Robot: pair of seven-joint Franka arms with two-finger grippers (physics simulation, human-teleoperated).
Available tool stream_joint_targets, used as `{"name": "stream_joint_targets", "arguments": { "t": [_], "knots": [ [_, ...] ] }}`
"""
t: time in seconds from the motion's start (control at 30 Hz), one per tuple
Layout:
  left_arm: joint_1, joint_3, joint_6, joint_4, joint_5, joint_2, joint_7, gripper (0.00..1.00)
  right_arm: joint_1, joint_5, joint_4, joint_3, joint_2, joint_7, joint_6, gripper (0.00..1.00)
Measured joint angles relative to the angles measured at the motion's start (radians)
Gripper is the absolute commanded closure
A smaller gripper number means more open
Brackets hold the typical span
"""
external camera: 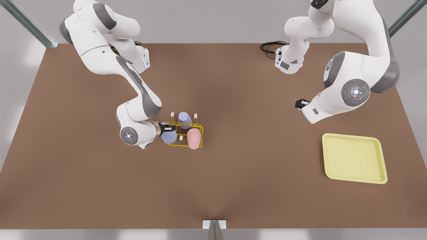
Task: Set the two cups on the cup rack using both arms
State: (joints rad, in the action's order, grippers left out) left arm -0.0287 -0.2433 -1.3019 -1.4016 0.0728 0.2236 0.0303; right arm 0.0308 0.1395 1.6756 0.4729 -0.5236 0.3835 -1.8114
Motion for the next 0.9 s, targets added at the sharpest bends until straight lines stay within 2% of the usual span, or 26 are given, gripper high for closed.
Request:
{"name": "stream_joint_targets", "arguments": {
  "t": [0.23, 0.4, 0.5, 0.57, 0.63, 0.7, 0.73, 0.8, 0.9],
  "knots": [
    [0.001, 0.0, 0.015, 0.001, 0.0, 0.0, -0.016, 0.0, 0.002, -0.012, -0.011, 0.002, 0.001, 0.031, 0.019, 0.0],
    [0.001, 0.0, 0.019, -0.001, -0.001, 0.0, -0.024, 0.0, 0.028, 0.002, -0.131, -0.001, 0.001, 0.031, 0.032, 0.0],
    [0.005, 0.002, 0.02, 0.0, 0.0, 0.005, -0.028, 0.0, 0.04, -0.069, -0.302, -0.059, -0.039, 0.029, 0.037, 0.0],
    [0.016, 0.003, 0.019, 0.0, 0.0, 0.01, -0.031, 0.0, 0.065, -0.18, -0.387, -0.141, -0.05, 0.001, 0.047, 0.0],
    [0.027, 0.005, 0.013, 0.007, 0.002, 0.015, -0.033, 0.0, 0.088, -0.255, -0.429, -0.187, 0.026, -0.04, 0.092, 0.0],
    [0.039, 0.005, 0.01, 0.013, 0.001, 0.016, -0.035, 0.0, 0.091, -0.296, -0.422, -0.197, 0.151, -0.077, 0.169, 0.0],
    [0.042, 0.004, 0.009, 0.013, 0.001, 0.017, -0.036, 0.0, 0.084, -0.301, -0.386, -0.211, 0.235, -0.094, 0.211, 0.0],
    [0.041, 0.003, 0.007, 0.012, 0.001, 0.018, -0.038, 0.0, 0.027, -0.289, -0.29, -0.296, 0.371, -0.125, 0.278, 0.0],
    [0.04, 0.003, 0.004, 0.011, 0.0, 0.018, -0.04, 0.0, 0.024, -0.27, -0.209, -0.333, 0.454, -0.165, 0.343, 0.0]
  ]
}}
